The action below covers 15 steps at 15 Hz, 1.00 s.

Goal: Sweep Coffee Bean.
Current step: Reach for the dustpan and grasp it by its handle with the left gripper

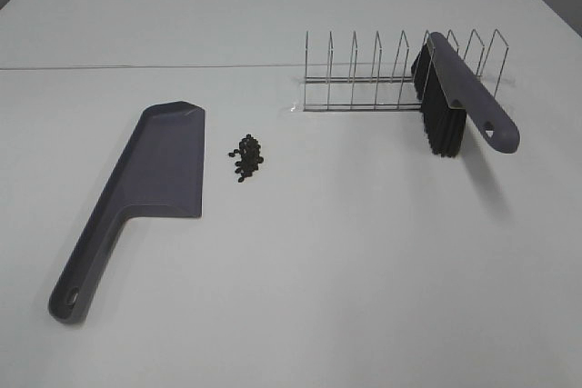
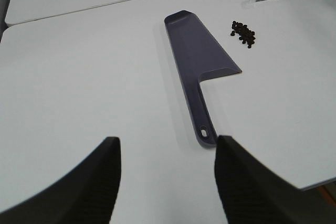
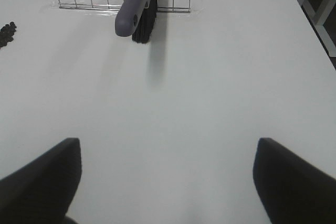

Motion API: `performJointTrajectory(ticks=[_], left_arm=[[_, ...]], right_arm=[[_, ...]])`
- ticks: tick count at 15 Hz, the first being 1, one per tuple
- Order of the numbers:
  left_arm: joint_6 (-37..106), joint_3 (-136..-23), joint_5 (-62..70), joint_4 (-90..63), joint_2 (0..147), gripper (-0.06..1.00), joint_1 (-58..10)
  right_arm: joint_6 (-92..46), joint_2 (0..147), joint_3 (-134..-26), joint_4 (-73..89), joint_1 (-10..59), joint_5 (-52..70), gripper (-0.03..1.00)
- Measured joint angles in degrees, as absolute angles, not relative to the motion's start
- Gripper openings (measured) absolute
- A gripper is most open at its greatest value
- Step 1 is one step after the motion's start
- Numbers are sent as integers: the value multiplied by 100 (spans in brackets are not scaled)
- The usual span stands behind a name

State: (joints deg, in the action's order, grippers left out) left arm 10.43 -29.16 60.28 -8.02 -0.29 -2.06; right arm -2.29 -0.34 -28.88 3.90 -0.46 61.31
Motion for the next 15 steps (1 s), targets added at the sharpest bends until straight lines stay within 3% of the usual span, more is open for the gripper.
performJointTrajectory(ticks=[4, 8, 11, 12, 15], left_arm=[[1043, -3008, 5644, -808, 86, 53, -206], [751, -3105, 4595, -848, 1289, 53, -206], [682, -3203, 4280, -859, 2876, 53, -206], [676, -3501, 4217, -859, 4016, 53, -206], [642, -4354, 4200, -1112, 5477, 53, -206]], right_arm=[[-229, -34, -2888, 390, -46, 6131, 84], [-229, -34, -2888, 390, -46, 6131, 84], [-229, -34, -2888, 390, -46, 6131, 84], [-229, -34, -2888, 390, -46, 6131, 84], [-229, -34, -2888, 390, -46, 6131, 84]])
